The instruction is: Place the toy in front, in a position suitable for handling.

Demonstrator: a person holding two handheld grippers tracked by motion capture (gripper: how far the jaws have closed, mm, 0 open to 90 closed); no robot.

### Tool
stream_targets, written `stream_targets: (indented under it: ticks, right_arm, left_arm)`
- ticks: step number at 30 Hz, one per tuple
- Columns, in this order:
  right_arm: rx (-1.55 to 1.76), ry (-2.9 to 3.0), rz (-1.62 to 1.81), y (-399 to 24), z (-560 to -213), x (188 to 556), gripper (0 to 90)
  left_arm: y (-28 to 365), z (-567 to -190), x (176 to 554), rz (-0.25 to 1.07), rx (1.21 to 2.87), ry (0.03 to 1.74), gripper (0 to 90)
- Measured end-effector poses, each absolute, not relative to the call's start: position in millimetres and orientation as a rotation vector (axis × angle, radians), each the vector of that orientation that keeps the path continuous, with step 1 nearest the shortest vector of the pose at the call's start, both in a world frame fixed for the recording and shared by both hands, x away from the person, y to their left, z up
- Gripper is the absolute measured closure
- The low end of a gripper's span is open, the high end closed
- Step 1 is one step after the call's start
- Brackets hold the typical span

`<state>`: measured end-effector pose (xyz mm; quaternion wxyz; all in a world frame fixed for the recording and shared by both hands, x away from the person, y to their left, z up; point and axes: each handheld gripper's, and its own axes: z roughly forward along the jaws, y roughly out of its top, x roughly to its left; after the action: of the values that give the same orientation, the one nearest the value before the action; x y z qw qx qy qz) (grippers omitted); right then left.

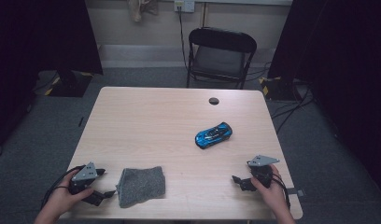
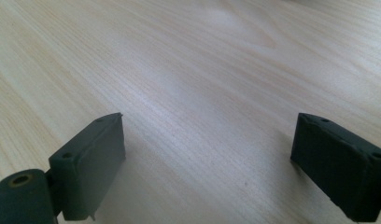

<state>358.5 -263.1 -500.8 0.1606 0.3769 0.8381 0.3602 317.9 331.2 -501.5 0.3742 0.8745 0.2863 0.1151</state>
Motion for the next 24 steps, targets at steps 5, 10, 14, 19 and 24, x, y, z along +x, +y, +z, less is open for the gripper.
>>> stream_targets:
  ticks: [5,10,14,19,24]
  right_arm:
    - [1.073,2.400,1.029,-263,-501,360,8.4]
    - [1.067,2.405,1.032,-263,-501,360,8.2]
    - [1.064,2.407,1.033,-264,-501,361,8.2]
    - [1.084,2.396,1.046,-265,-501,364,9.4]
    - [1.085,2.436,1.004,-265,-496,372,14.1]
  left_arm:
    - [330,-502,317,0.299,2.239,0.746,2.7]
    - [331,-501,316,0.298,2.250,0.743,2.7]
    - [330,-497,314,0.299,2.257,0.766,13.4]
    - [326,-489,311,0.302,2.263,0.745,16.3]
    - [321,-472,310,0.361,2.261,0.704,16.3]
